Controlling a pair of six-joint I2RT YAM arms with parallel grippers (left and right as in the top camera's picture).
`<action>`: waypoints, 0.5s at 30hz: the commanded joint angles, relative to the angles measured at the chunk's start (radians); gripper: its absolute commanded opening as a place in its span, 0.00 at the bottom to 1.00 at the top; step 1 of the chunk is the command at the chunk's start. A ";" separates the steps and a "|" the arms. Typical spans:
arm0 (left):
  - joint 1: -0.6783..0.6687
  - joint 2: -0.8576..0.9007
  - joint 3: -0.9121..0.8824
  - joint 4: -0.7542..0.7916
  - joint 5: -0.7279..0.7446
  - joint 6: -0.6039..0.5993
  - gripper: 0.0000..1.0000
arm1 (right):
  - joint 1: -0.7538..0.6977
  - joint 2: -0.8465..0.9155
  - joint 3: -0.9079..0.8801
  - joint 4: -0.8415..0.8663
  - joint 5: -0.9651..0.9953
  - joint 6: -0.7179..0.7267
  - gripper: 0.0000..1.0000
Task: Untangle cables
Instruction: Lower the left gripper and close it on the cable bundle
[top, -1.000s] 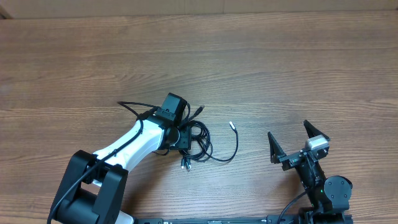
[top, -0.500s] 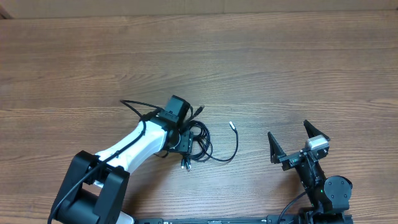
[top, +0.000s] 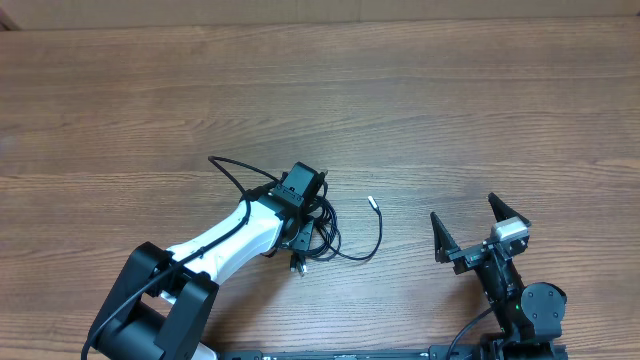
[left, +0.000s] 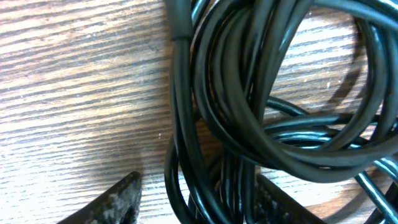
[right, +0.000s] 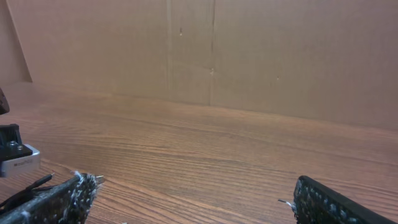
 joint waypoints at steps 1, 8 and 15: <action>-0.005 0.025 -0.016 0.000 -0.039 -0.014 0.52 | 0.000 -0.002 -0.010 0.005 0.011 0.000 1.00; -0.005 0.025 -0.016 0.009 -0.038 -0.014 0.41 | 0.000 -0.002 -0.010 0.005 0.011 0.000 1.00; -0.005 0.025 -0.016 0.036 0.004 -0.014 0.28 | 0.000 -0.002 -0.010 0.005 0.011 0.000 1.00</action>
